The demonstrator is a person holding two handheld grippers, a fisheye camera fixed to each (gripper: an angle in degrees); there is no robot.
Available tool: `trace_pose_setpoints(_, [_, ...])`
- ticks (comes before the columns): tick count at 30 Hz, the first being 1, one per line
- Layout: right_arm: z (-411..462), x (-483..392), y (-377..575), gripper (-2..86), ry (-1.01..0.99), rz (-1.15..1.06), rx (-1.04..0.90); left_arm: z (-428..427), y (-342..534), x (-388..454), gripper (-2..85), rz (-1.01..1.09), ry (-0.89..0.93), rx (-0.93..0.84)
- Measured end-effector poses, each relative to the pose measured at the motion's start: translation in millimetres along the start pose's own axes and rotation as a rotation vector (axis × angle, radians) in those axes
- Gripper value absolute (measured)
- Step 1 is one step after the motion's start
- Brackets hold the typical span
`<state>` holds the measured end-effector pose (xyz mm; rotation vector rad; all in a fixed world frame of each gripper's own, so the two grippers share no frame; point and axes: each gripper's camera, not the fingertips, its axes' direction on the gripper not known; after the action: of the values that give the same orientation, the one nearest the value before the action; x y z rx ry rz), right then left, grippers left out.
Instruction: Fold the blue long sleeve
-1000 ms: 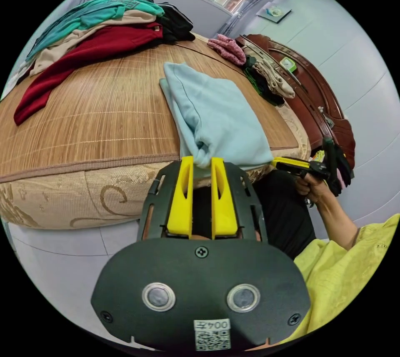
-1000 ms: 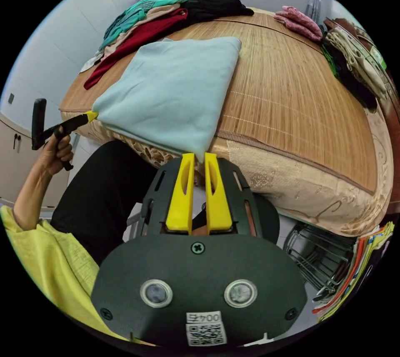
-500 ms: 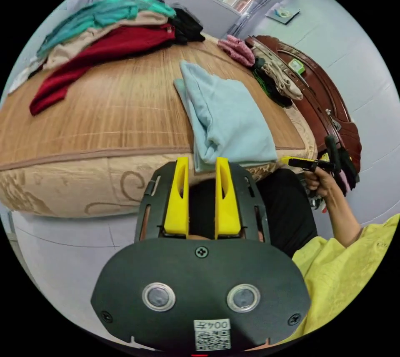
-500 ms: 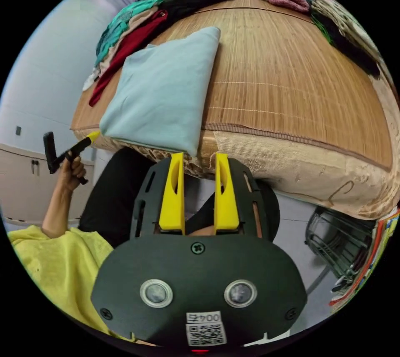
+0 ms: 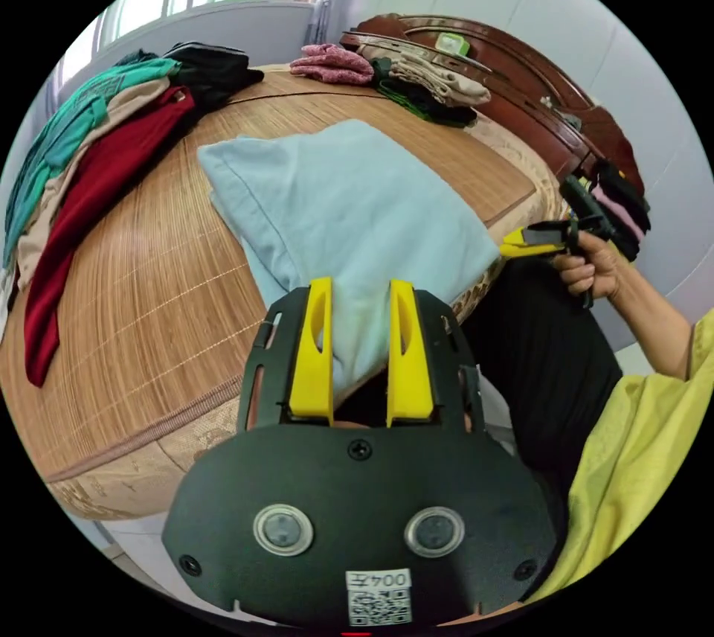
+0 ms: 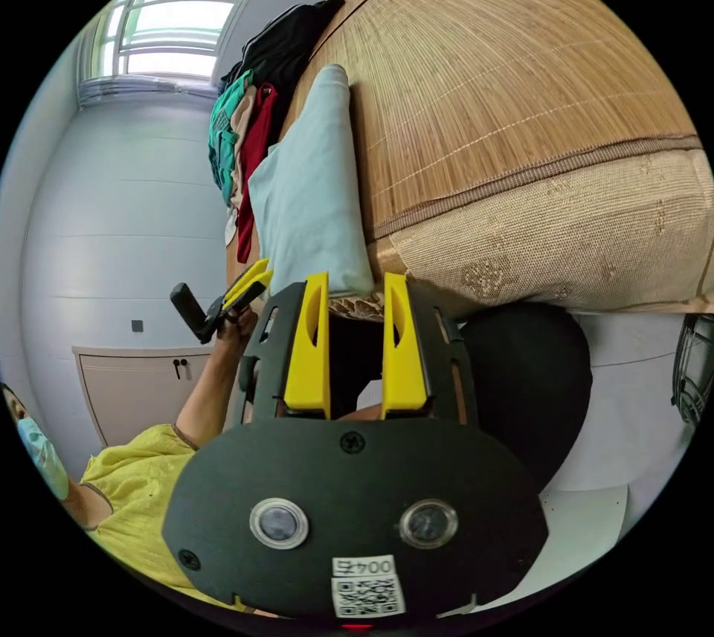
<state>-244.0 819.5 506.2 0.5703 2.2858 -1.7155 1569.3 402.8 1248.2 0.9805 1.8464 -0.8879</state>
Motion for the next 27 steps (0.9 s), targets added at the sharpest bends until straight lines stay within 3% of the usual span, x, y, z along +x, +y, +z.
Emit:
trace_pose_setpoints(2, [-1, 5, -5, 11.8, -0.018, 0.011, -0.014, -12, -4, 3, 12.3, -0.04, 0.034, 0.008])
trace_pose_setpoints(6, [1, 13, -14, 9.7, -0.068, 0.035, -0.039, -46, -12, 66, 13.9, 0.125, 0.001, 0.137])
trace_pose_setpoints(14, [-27, -13, -28, 5.2, -0.066, 0.02, -0.033, 15, -20, 206, 17.7, 0.477, -0.09, 0.011])
trace_pose_setpoints(18, [-43, -40, -37, 5.2, -0.101, -0.004, -0.024, 40, -23, 255, 15.7, 0.598, -0.273, -0.028])
trace_pose_setpoints(22, [-52, -67, -50, 5.6, -0.104, -0.04, -0.024, 41, -31, 259, 6.2, 0.521, -0.455, 0.015])
trace_pose_setpoints(25, [-54, -58, -60, 9.5, -0.143, -0.018, -0.045, 27, -39, 238, 3.6, 0.38, -0.324, 0.04])
trace_pose_setpoints(27, [-55, -39, -68, 20.5, -0.209, 0.03, -0.03, 22, -40, 228, 3.0, 0.329, -0.273, 0.045])
